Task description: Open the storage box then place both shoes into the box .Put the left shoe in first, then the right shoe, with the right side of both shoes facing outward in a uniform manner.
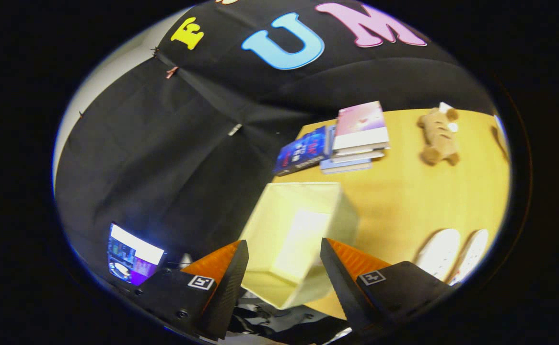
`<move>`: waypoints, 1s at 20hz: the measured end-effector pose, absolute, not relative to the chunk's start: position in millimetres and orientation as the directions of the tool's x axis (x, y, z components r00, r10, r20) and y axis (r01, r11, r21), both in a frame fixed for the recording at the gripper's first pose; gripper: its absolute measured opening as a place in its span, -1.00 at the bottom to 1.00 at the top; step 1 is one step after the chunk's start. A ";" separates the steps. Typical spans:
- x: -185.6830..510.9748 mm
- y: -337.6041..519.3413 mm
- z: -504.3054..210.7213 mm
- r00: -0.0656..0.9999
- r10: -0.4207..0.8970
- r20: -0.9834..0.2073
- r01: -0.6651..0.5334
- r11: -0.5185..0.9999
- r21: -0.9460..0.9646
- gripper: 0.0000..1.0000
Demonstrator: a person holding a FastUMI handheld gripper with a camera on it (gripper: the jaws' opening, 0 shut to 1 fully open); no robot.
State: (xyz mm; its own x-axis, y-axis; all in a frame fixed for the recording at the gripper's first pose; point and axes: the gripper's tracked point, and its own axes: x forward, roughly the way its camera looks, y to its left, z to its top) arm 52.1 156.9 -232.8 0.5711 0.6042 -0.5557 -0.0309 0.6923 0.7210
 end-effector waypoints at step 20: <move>-94.5 23.5 -449.3 0.365 0.084 -0.927 0.042 0.993 0.107 0.47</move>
